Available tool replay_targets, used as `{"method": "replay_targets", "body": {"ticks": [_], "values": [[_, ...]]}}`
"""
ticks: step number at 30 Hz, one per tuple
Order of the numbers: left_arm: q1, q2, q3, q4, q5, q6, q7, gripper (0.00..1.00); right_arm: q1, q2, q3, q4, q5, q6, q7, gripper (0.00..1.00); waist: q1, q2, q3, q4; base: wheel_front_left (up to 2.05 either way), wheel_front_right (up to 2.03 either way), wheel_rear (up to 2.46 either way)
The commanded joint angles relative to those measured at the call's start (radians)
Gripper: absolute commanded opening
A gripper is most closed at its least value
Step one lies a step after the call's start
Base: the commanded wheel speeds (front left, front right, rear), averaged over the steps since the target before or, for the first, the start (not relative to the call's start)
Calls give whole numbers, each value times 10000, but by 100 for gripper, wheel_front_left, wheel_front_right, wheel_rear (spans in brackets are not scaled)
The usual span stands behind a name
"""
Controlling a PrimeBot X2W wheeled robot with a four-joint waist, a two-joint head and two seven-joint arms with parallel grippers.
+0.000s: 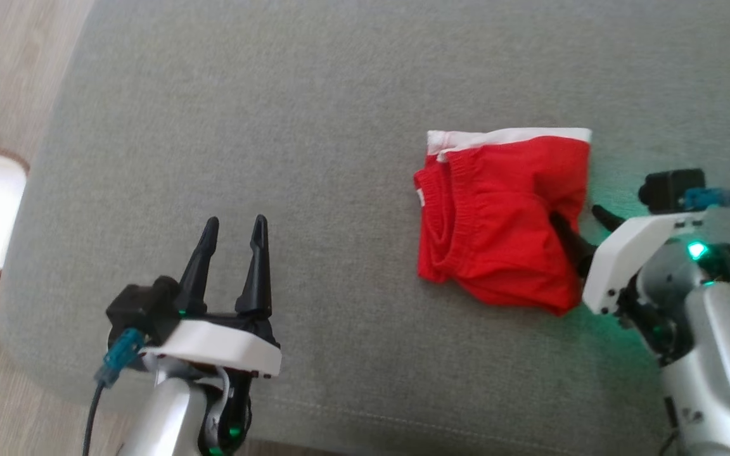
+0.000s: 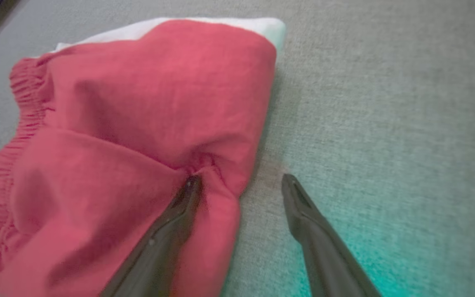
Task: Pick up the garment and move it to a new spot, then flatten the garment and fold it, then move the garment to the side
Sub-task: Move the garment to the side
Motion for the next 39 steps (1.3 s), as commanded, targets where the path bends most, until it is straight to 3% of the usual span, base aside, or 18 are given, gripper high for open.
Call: {"method": "replay_targets", "body": {"ticks": [1,2,3,4,7,14,25,32,39], "values": [[-437,-11,425,-372,102,-84,-122,100,-348,-136,252,-441,315,65,335,100,-2,0,244,212,0,0,0],[-450,-20,440,-371,104,-97,-122,100,-339,-180,290,-501,509,65,551,100,-2,0,281,233,0,0,0],[-461,-28,454,-368,107,-108,-122,100,-334,-220,320,-574,677,65,723,81,-2,0,313,246,0,0,0],[-471,-34,468,-366,110,-117,-122,100,-333,-261,351,-648,811,65,858,42,-2,0,339,253,0,0,0],[-506,-46,500,-379,129,-121,-122,100,-352,-360,433,-836,1044,65,1055,0,-2,0,409,227,0,0,0],[-549,-54,476,-518,437,-152,-122,100,-524,-708,489,-1209,1041,65,682,0,-2,0,475,-391,0,0,0],[-942,10,204,-784,991,-373,-122,100,-904,-1664,-124,-2016,843,65,615,0,-2,0,1073,-2624,0,0,0],[-1347,305,103,-781,1242,-433,3,100,-1193,-1658,-481,-2024,623,65,338,0,-2,0,1612,-3760,0,0,0],[-1497,400,-73,-804,1351,-440,168,100,-1442,-1402,-523,-1644,363,65,-137,0,-2,0,1556,-4072,0,0,0]]}}
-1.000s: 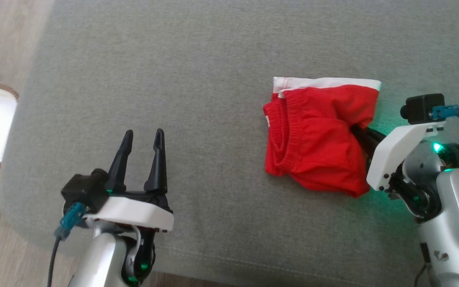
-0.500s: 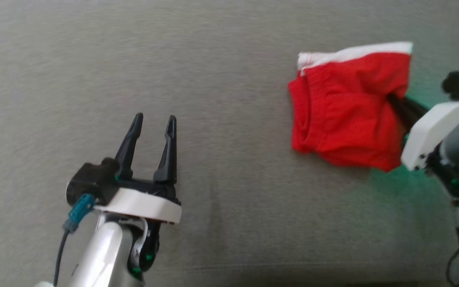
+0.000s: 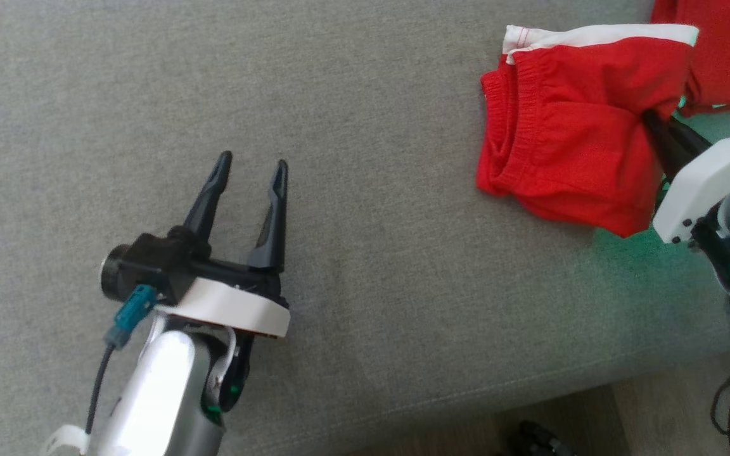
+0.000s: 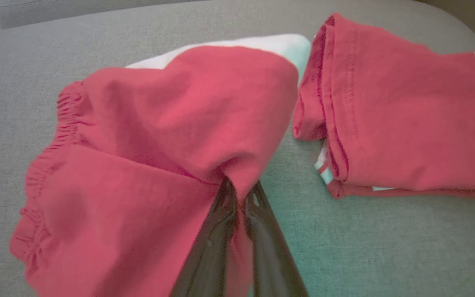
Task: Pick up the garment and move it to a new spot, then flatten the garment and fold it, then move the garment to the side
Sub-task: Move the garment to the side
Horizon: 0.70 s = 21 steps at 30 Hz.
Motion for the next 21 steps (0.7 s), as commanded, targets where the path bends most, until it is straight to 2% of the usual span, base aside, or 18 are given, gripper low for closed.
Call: {"method": "replay_targets", "body": {"ticks": [1,8,16,21], "values": [[-215,113,233,-315,50,-20,14,100,-378,-91,41,-216,-196,65,-214,0,-1,0,-103,-11,0,0,0],[-54,105,184,-308,-35,66,3,100,-1157,-549,-339,688,-1025,65,-437,0,-1,0,-428,414,0,0,0],[31,11,102,-441,-153,169,-94,100,-2040,-1827,-904,1572,-2151,65,77,0,-1,0,-367,1056,0,0,0],[68,-26,64,-426,-218,175,-146,100,-2168,-2534,-1049,1522,-2419,65,556,0,-1,0,-357,1267,0,0,0]]}}
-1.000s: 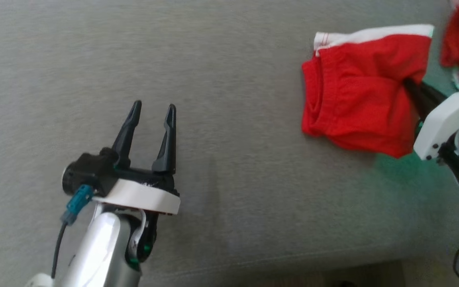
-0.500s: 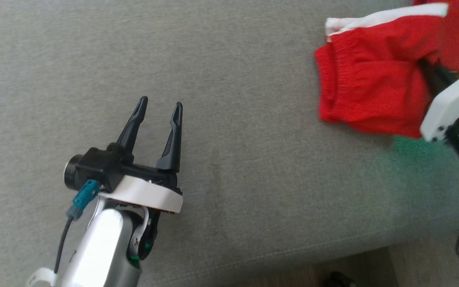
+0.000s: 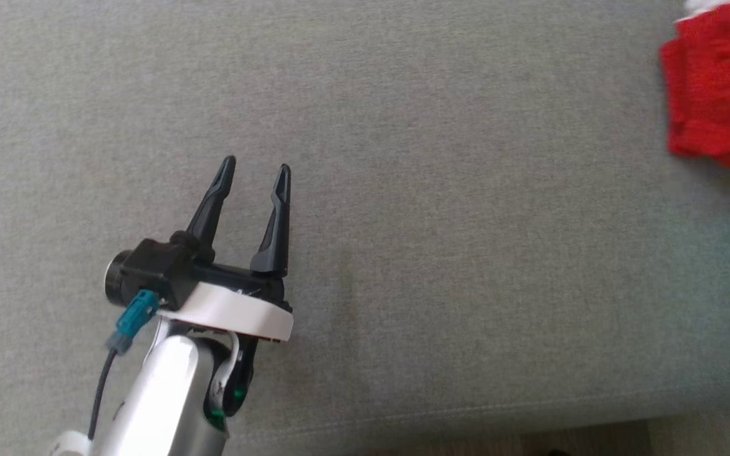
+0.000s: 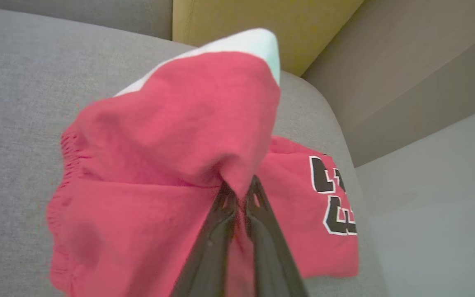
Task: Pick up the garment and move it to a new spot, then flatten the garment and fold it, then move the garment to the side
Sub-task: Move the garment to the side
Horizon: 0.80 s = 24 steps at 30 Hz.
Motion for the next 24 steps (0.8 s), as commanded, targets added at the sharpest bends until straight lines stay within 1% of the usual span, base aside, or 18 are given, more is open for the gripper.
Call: {"method": "replay_targets", "body": {"ticks": [1,4,9,15,21,22,23,24], "values": [[-25,17,194,-348,-43,26,-96,100,-228,-460,-53,-439,-84,65,116,0,0,0,-1,63,0,0,0],[-21,-3,159,-358,-61,33,-124,100,-223,-905,-151,-660,-269,65,489,0,0,0,18,144,0,0,0],[-34,2,147,-416,-46,54,-152,100,-221,-1407,-126,-1030,-712,65,891,0,0,0,164,164,0,0,0],[-131,39,107,-432,-11,51,-166,100,-402,-1421,-74,-869,-1454,65,812,0,0,0,382,143,0,0,0],[-192,108,102,-409,-16,50,-174,100,-463,-1302,-416,-774,-2441,65,529,0,0,0,511,145,0,0,0],[-201,115,102,-400,-17,57,-175,100,-462,-1273,-502,-724,-2541,65,448,20,0,0,526,146,0,0,0],[-209,123,103,-391,-19,64,-176,100,-487,-1186,-632,-678,-2599,65,352,37,0,0,538,143,0,0,0],[-217,134,106,-385,-24,68,-176,100,-514,-1069,-726,-640,-2650,65,250,65,0,0,551,138,0,0,0]]}}
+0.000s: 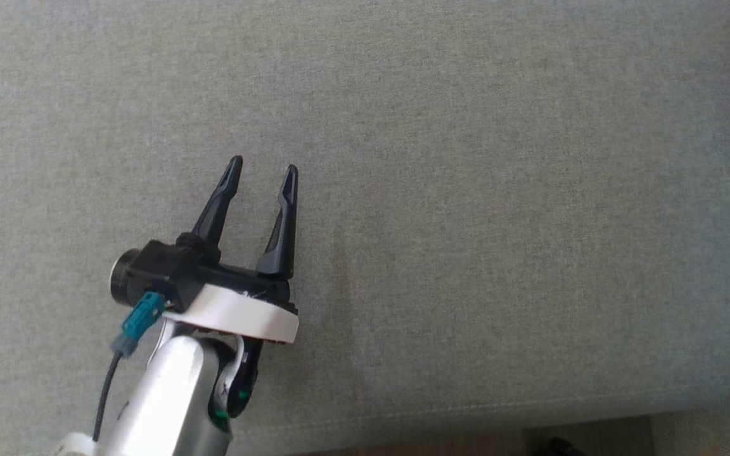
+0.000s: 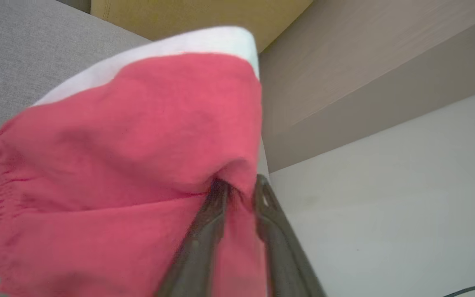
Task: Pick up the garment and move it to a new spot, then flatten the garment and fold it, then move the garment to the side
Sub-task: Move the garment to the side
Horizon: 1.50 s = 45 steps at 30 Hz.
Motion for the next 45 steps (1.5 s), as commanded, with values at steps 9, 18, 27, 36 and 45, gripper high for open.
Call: {"method": "replay_targets", "body": {"ticks": [9,18,27,36,45], "values": [[-259,198,302,-264,-74,80,-71,100,-230,624,-177,-248,-701,63,-657,100,0,0,17,-72,0,0,0],[-336,241,388,-153,-142,169,-80,100,-326,1634,-633,-363,-679,63,-2296,100,0,0,-311,-33,0,0,0],[-298,176,845,153,-350,323,-123,100,-117,3295,-798,-41,-261,63,-4477,100,0,0,-1160,148,0,0,0],[66,-47,1608,441,-462,396,-133,100,710,4903,-139,345,477,63,-6194,100,0,0,-2225,447,0,0,0],[671,-259,2302,833,-672,346,-134,100,2176,5545,852,433,1402,63,-7448,100,0,0,-3151,670,0,0,0]]}}
